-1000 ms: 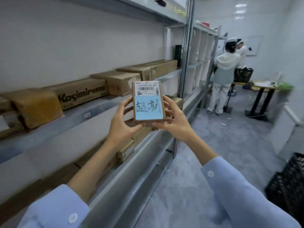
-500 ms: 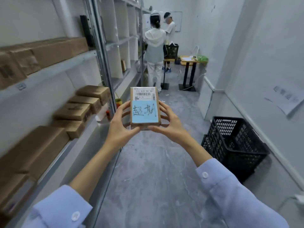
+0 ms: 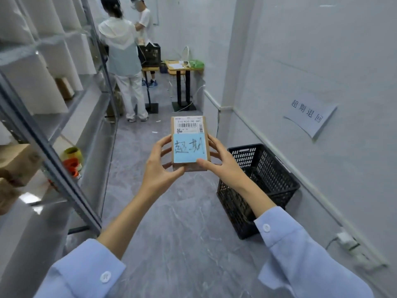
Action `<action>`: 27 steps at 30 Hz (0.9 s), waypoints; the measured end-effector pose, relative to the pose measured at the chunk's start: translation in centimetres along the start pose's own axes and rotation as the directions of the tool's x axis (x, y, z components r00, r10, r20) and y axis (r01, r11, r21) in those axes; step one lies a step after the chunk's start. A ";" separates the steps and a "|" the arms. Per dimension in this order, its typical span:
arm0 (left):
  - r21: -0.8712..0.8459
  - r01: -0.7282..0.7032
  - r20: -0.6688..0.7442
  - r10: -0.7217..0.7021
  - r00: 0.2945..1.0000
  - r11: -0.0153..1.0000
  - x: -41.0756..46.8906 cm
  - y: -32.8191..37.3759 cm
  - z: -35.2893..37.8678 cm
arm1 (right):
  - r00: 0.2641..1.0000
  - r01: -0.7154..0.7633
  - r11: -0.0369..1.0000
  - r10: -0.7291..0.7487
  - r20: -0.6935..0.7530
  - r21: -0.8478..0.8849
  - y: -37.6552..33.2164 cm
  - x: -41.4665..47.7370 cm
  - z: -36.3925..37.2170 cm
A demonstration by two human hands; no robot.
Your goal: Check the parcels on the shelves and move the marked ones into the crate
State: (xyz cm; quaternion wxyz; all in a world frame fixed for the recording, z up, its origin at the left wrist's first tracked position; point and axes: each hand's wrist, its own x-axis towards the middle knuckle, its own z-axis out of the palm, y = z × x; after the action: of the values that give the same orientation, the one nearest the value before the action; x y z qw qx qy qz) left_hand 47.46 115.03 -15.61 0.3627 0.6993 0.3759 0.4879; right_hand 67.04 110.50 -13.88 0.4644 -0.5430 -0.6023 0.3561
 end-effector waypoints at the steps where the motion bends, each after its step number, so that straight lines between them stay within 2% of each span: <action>1: -0.013 -0.002 0.025 0.002 1.000 1.000 1.7 -0.7 0.5 | 1.000 -0.013 1.000 0.013 -0.016 -0.001 0.5 1.2 -0.6; 10: -0.104 0.037 0.163 -0.019 0.986 0.994 11.6 -6.2 7.1 | 0.975 -0.182 0.983 0.183 -0.130 0.015 6.6 8.6 -6.1; 19: -0.143 0.111 0.206 -0.080 0.975 0.984 19.2 -11.2 16.3 | 0.957 -0.261 0.965 0.263 -0.118 0.038 13.8 15.9 -13.6; 27: -0.086 0.226 0.226 -0.201 0.953 0.970 27.9 -16.7 29.6 | 0.926 -0.372 0.919 0.376 -0.013 0.130 24.4 24.1 -24.6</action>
State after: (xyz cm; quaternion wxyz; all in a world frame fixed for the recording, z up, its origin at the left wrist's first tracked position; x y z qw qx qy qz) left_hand 79.63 142.94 -26.48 0.4902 0.6822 0.3801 0.3871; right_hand 98.74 136.17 -24.70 0.4321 -0.6243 -0.4553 0.4650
